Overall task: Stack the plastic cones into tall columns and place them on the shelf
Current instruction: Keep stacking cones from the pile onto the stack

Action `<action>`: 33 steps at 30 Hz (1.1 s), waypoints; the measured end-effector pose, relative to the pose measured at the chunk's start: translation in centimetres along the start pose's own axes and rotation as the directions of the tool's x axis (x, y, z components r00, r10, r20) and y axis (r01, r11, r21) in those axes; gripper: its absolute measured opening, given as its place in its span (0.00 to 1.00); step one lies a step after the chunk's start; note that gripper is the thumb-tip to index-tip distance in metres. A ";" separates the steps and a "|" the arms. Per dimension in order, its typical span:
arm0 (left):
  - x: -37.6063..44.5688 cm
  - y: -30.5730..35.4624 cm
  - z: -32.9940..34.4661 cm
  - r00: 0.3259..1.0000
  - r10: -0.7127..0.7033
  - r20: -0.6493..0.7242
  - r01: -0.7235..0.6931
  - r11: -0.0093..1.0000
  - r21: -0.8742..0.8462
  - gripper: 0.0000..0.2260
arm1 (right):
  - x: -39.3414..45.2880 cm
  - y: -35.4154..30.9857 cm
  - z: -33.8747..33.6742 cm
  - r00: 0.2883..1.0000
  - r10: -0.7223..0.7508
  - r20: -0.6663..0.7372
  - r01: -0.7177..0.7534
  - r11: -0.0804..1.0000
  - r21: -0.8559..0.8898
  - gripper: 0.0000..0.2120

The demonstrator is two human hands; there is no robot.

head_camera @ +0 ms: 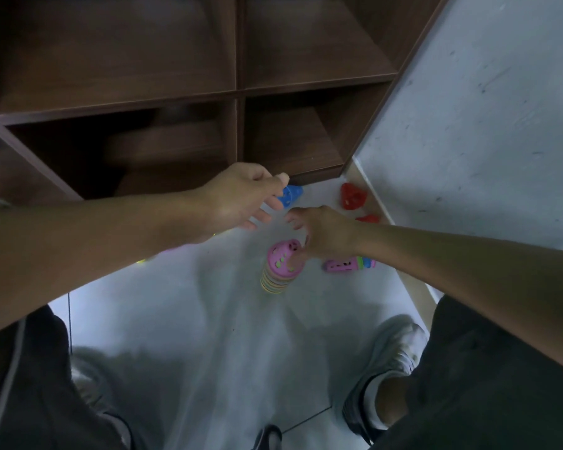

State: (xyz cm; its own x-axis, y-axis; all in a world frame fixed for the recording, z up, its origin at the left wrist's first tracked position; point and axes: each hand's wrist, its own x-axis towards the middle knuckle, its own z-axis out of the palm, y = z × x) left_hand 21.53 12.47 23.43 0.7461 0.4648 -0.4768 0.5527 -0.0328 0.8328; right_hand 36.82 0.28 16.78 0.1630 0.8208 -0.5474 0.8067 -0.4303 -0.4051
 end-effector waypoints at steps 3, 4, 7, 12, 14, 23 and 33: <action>0.4 0.1 0.3 1.000 0.001 0.002 -0.001 1.000 0.004 0.14 | -0.1 2.1 -1.9 0.994 -0.004 0.108 0.005 1.000 -0.004 0.40; 0.5 0.2 0.5 1.000 -0.003 0.002 0.003 1.000 0.004 0.14 | -0.2 3.2 -2.6 0.994 0.025 0.107 -0.022 0.999 -0.029 0.38; 0.9 0.2 0.9 1.000 -0.006 0.024 0.005 0.999 0.032 0.12 | -0.1 8.1 -3.7 0.978 0.196 0.073 -0.186 0.976 -0.115 0.38; 1.4 0.0 1.8 0.999 0.007 0.040 -0.009 0.998 0.056 0.08 | -0.7 15.0 -1.1 0.916 0.400 0.030 -0.387 0.902 -0.192 0.44; 1.7 -0.2 2.1 0.999 0.005 0.048 -0.009 0.997 0.074 0.08 | -0.3 17.1 1.0 0.886 0.465 0.008 -0.455 0.871 -0.183 0.47; 2.5 -2.4 2.2 1.000 -0.001 0.005 0.001 0.990 0.144 0.02 | 3.4 21.8 7.5 0.892 0.452 -0.004 -0.450 0.887 -0.104 0.58; 2.0 -4.6 0.7 0.996 -0.041 -0.074 0.049 0.992 0.114 0.01 | 6.4 22.4 10.1 0.924 0.381 -0.021 -0.382 0.923 -0.043 0.35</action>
State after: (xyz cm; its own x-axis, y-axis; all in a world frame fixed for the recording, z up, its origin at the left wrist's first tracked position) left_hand 20.74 12.98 18.45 0.6931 0.5301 -0.4884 0.6276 -0.1104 0.7707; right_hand 50.22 -7.93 -3.18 0.4701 0.6022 -0.6452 0.7071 -0.6945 -0.1330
